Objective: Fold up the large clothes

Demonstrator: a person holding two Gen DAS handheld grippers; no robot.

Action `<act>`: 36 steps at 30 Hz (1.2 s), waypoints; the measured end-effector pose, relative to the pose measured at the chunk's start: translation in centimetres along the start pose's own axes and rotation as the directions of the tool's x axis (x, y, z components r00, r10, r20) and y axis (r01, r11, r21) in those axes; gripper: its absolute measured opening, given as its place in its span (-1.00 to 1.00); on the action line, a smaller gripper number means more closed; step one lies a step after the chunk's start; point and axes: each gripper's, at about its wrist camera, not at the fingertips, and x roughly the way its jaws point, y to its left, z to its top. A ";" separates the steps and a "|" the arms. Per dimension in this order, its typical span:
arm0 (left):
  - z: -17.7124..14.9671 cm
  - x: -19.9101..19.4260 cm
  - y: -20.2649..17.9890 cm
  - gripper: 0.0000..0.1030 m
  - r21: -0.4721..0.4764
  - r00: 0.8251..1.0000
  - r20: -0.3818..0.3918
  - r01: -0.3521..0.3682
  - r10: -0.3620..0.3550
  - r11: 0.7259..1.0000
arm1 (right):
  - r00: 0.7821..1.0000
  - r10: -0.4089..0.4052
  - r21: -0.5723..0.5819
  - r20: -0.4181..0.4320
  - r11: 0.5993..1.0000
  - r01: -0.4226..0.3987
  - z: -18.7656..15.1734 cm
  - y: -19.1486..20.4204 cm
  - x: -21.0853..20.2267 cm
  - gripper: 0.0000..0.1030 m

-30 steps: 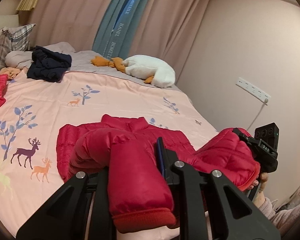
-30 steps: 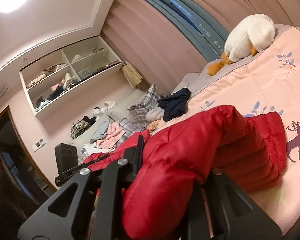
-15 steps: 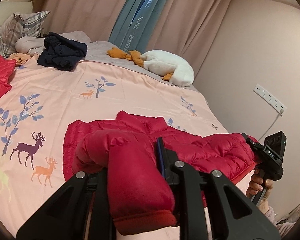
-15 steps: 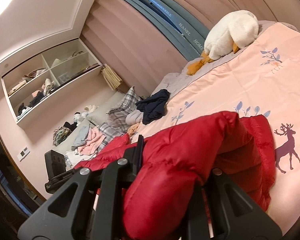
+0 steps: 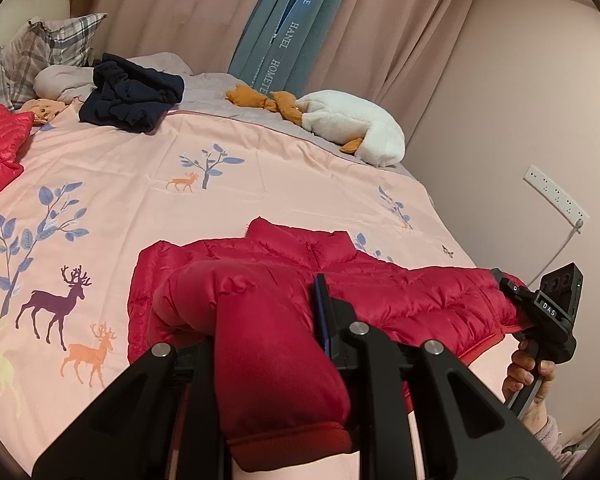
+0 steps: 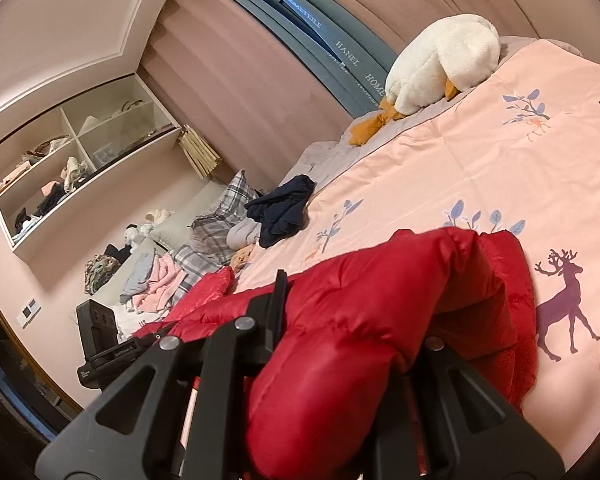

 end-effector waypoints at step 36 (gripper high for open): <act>1.2 6.6 1.4 -0.65 -0.004 0.995 -0.066 -0.078 0.078 0.997 | 0.994 -0.100 0.006 -0.044 0.995 0.100 0.4 -3.5 4.1 -0.72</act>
